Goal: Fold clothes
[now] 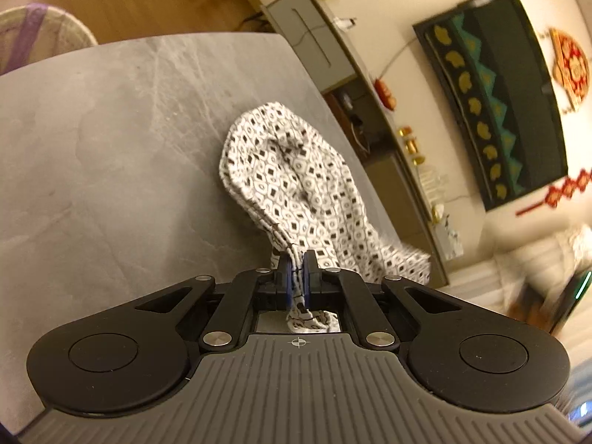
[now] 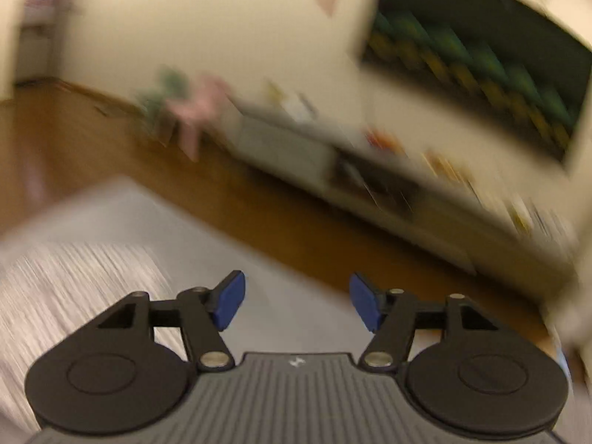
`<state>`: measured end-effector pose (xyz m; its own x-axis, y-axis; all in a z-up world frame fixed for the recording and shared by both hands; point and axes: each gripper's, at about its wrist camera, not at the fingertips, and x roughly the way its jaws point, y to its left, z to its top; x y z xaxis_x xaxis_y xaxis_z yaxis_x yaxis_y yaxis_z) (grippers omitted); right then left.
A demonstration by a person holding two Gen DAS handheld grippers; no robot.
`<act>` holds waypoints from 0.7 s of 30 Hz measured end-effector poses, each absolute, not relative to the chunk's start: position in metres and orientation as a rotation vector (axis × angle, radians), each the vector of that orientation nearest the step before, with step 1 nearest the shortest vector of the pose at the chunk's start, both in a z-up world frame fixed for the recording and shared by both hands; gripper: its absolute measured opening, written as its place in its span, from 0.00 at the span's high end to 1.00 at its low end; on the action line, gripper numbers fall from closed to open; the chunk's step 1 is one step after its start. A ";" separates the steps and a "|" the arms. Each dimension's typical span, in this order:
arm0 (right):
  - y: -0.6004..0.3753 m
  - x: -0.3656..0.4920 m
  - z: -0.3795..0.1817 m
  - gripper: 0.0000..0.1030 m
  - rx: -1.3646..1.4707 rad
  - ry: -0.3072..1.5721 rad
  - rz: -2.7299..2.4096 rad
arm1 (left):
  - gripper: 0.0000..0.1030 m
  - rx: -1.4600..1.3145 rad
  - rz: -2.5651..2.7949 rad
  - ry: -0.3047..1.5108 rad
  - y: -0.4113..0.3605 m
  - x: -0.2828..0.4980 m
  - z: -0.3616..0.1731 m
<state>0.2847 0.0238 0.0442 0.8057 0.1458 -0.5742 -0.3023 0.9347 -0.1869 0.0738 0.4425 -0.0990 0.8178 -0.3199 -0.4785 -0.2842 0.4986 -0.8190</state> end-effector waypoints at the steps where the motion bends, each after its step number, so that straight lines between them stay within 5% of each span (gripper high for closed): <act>1: -0.011 0.278 0.032 0.41 -0.221 0.638 0.207 | 1.00 -1.078 -0.020 0.636 0.444 0.072 -0.099; 6: -0.182 0.241 -0.027 0.42 0.066 0.876 0.026 | 1.00 -1.044 -0.020 0.627 0.433 0.070 -0.093; 13: -0.250 0.212 -0.069 0.28 0.155 0.910 0.004 | 1.00 -0.956 -0.043 0.635 0.403 0.082 -0.088; 15: -0.244 0.220 -0.073 0.49 0.108 0.906 0.067 | 1.00 -0.932 -0.039 0.638 0.397 0.086 -0.089; 16: -0.239 0.221 -0.071 0.80 0.074 0.902 0.105 | 1.00 -0.925 -0.028 0.637 0.395 0.090 -0.088; 17: -0.235 0.218 -0.060 0.94 0.036 0.897 0.143 | 1.00 -0.926 -0.006 0.630 0.395 0.092 -0.088; 21: -0.226 0.194 0.000 0.98 -0.078 0.597 0.111 | 1.00 -1.066 0.111 0.517 0.433 0.073 -0.089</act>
<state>0.1938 -0.2256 0.0001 0.8216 0.0813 -0.5643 -0.1265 0.9911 -0.0415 0.0734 0.4326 -0.0886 0.8762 -0.1578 -0.4555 -0.3310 0.4900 -0.8065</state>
